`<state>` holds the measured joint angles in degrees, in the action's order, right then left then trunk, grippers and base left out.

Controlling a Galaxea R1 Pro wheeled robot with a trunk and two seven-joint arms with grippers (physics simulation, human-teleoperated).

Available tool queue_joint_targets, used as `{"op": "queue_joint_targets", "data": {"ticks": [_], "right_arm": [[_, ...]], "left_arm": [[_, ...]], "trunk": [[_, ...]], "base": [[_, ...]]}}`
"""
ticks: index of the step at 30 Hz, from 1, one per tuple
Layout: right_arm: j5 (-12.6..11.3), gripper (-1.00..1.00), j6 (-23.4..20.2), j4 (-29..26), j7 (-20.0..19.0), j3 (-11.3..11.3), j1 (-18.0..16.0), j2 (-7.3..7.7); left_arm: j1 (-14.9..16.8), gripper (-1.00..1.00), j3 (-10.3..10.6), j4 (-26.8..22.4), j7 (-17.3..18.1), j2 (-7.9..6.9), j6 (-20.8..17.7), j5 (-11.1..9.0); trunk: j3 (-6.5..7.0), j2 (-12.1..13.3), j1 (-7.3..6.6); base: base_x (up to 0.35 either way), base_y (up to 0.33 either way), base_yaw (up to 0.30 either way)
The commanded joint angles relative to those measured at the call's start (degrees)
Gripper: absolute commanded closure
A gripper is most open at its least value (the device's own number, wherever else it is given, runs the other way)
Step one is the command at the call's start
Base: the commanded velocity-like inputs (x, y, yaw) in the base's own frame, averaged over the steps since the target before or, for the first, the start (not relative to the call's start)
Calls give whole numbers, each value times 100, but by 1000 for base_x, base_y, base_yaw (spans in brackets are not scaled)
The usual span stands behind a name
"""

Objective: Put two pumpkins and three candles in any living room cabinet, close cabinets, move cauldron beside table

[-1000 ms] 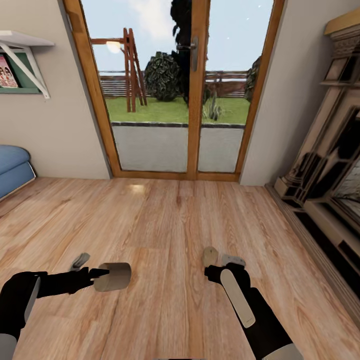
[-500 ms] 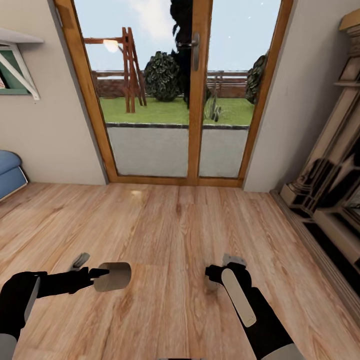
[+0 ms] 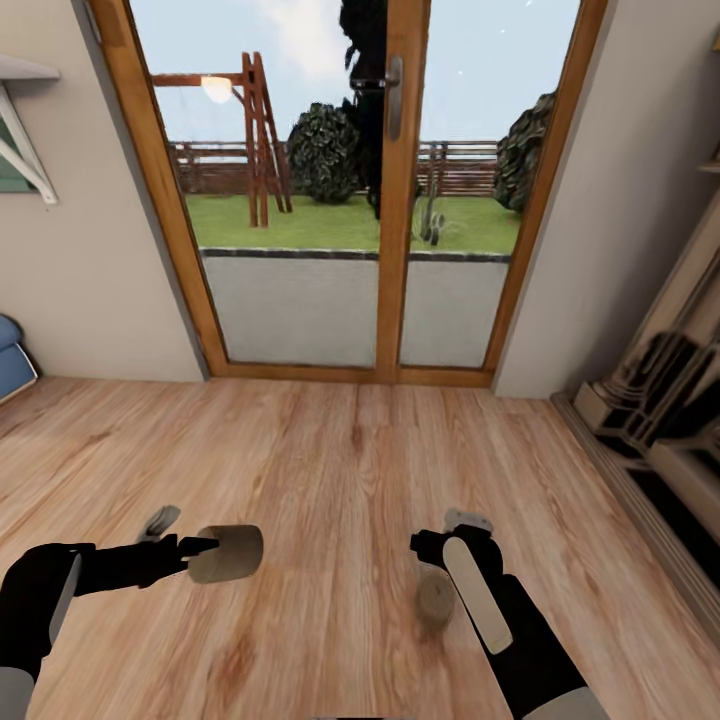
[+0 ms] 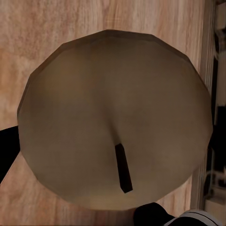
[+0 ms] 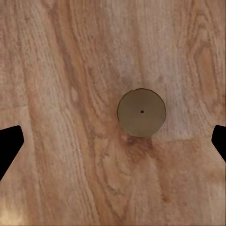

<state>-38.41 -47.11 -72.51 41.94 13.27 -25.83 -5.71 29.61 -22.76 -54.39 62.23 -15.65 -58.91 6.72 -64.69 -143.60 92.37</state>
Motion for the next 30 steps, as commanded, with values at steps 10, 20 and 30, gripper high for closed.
{"op": "queue_joint_targets", "data": {"ticks": [10,20,30], "right_arm": [[0,-100,14,439,-6,-9,-1,0],[-1,-100,282,678,-54,-6,-1,7],[4,-100,619,1088,-106,14,-1,0]], "left_arm": [[1,100,-8,16,18,2,-8,-82],[-4,100,-13,16,42,1,-15,-83],[-8,100,-9,16,43,6,-15,-83]], "trunk": [[-66,-4,8],[-288,-17,33],[-509,-31,59]], "base": [[36,0,0],[0,0,0],[0,0,0]]}}
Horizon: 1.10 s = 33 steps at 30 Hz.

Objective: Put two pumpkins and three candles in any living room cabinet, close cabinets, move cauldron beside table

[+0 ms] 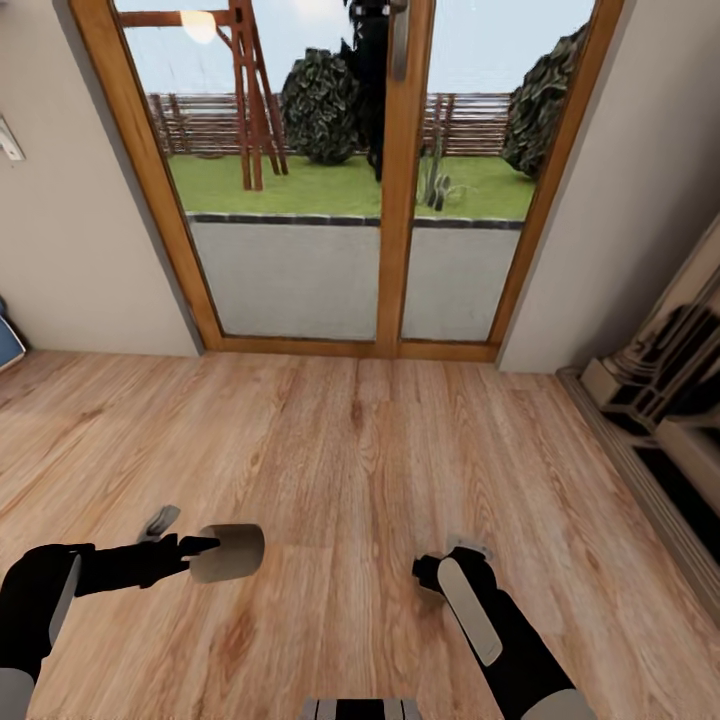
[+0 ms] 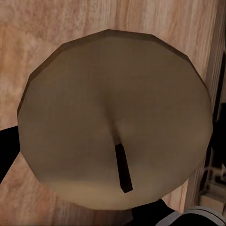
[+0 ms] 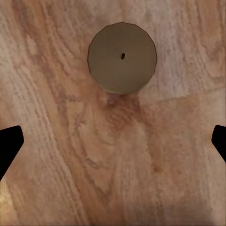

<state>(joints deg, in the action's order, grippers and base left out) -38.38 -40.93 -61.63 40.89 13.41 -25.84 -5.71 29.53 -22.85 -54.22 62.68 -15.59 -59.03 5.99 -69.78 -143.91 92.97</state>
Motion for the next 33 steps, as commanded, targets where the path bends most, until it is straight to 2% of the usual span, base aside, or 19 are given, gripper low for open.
{"op": "queue_joint_targets", "data": {"ticks": [1,6,11,15,17,19,29,31,33], "right_arm": [[8,-100,10,4,-37,11,0,0],[64,-100,121,18,-135,77,0,0],[22,-100,153,66,-142,46,2,0],[30,-100,152,387,-143,22,-162,10],[28,-100,194,663,-143,11,-270,39],[24,-100,436,914,-143,-1,-384,56],[66,-100,756,1303,-165,51,-551,2],[73,-100,852,1392,-337,54,-553,1],[98,-100,920,1470,-808,56,-554,0]], "left_arm": [[0,100,0,-1,-1,0,-3,-10],[0,100,4,-1,-1,3,-3,-10],[0,100,-6,-1,-1,-4,-3,-10],[0,100,-9,-1,-1,-5,-5,-10],[0,100,-3,-1,-1,-2,-9,-10],[0,100,5,-1,-1,59,-14,-1],[0,100,2,-1,-1,125,-20,-1],[-1,100,0,-1,-1,123,-20,-1],[0,100,0,-1,-1,114,-20,2]], "trunk": [[-23,-2,2],[-134,-8,15],[-244,-15,28],[-333,-20,38],[-333,-20,38],[-333,-20,38],[-333,-20,38],[-333,-20,38],[-333,-20,38]], "base": [[0,0,0],[0,0,0],[0,0,0],[0,0,0],[0,0,0],[0,0,0],[0,0,0],[49,0,0],[182,0,0]]}}
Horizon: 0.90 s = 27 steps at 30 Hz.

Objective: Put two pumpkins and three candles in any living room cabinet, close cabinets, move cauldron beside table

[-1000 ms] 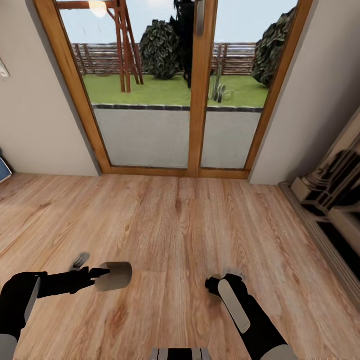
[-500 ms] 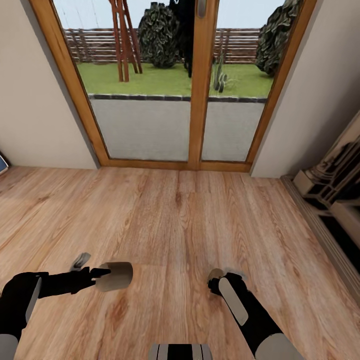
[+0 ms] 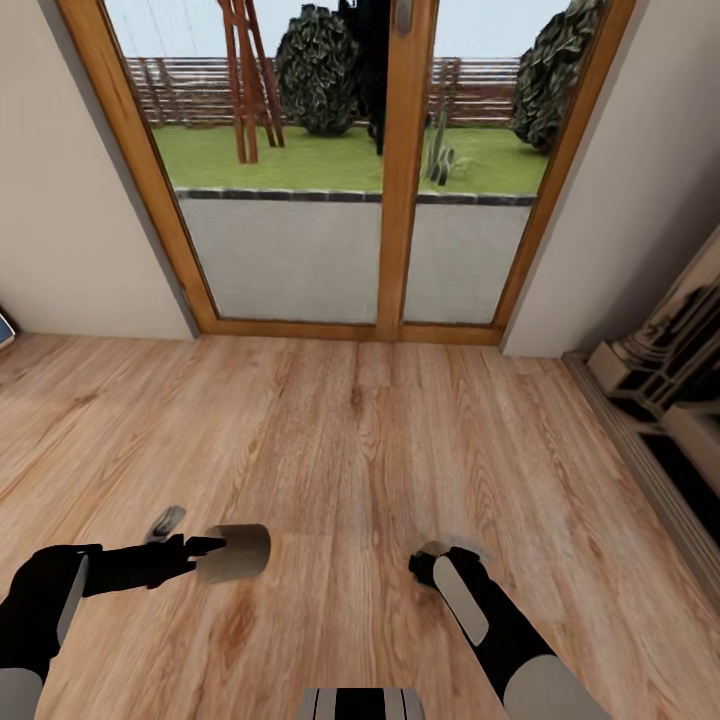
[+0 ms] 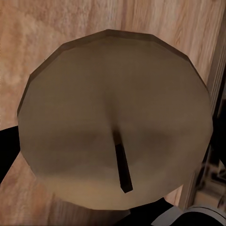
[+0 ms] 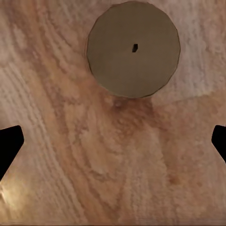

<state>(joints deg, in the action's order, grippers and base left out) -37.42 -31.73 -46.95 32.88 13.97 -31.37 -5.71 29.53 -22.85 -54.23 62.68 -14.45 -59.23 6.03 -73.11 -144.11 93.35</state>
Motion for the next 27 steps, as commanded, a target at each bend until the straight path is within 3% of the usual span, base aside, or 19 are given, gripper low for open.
{"op": "queue_joint_targets", "data": {"ticks": [1,6,27], "right_arm": [[7,-100,27,17,-189,-3,0,0],[11,-100,182,46,-570,-4,0,60],[0,-100,284,212,-607,-51,-17,88]], "left_arm": [[-2,100,0,0,-1,-2,-1,-1],[-8,100,-7,0,-1,-18,-1,-5],[-8,100,0,0,-10,3,7,37]], "trunk": [[0,0,0],[0,0,0],[0,0,0]], "base": [[137,0,0],[56,0,0],[124,-76,0]]}}
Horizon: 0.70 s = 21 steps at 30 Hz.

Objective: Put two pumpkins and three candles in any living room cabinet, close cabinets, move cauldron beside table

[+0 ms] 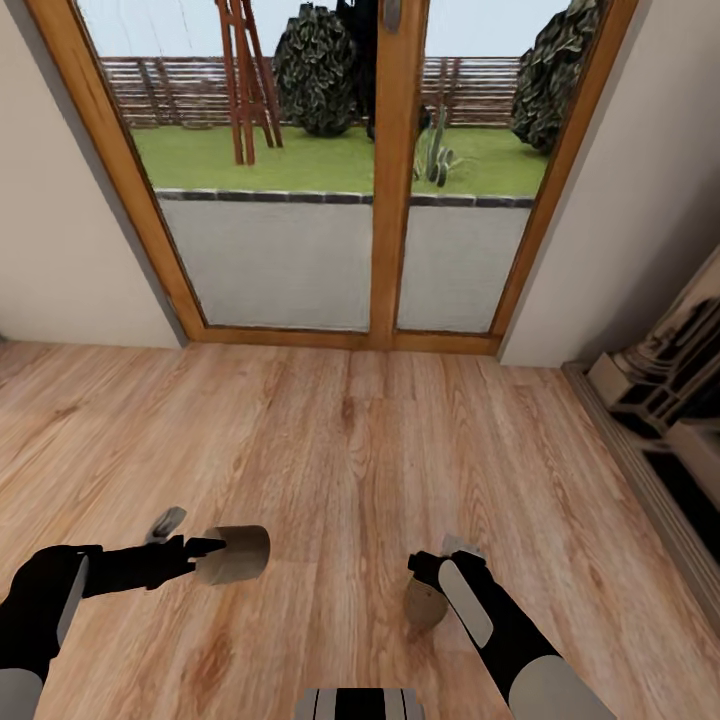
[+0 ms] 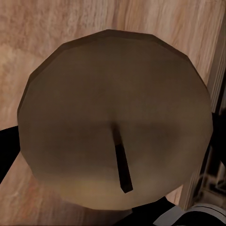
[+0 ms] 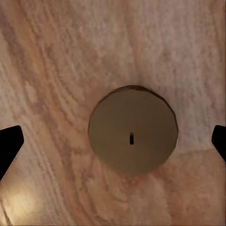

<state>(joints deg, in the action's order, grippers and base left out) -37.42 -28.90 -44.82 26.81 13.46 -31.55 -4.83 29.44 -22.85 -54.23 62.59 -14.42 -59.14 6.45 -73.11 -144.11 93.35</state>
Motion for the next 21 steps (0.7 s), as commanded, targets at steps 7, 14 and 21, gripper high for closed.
{"op": "queue_joint_targets", "data": {"ticks": [7,14,21], "right_arm": [[-2,-100,7,6,0,-1,-1,0],[-1,-100,150,250,0,-2,-72,8],[6,-100,204,401,0,-1,-130,9]], "left_arm": [[0,100,0,0,-1,5,-6,-3],[0,100,-8,0,4,-7,-15,-50],[0,100,-11,0,10,-24,-32,-64]], "trunk": [[0,0,0],[-66,-4,8],[-221,-13,26]], "base": [[175,-17,0],[11,0,0],[0,0,0]]}}
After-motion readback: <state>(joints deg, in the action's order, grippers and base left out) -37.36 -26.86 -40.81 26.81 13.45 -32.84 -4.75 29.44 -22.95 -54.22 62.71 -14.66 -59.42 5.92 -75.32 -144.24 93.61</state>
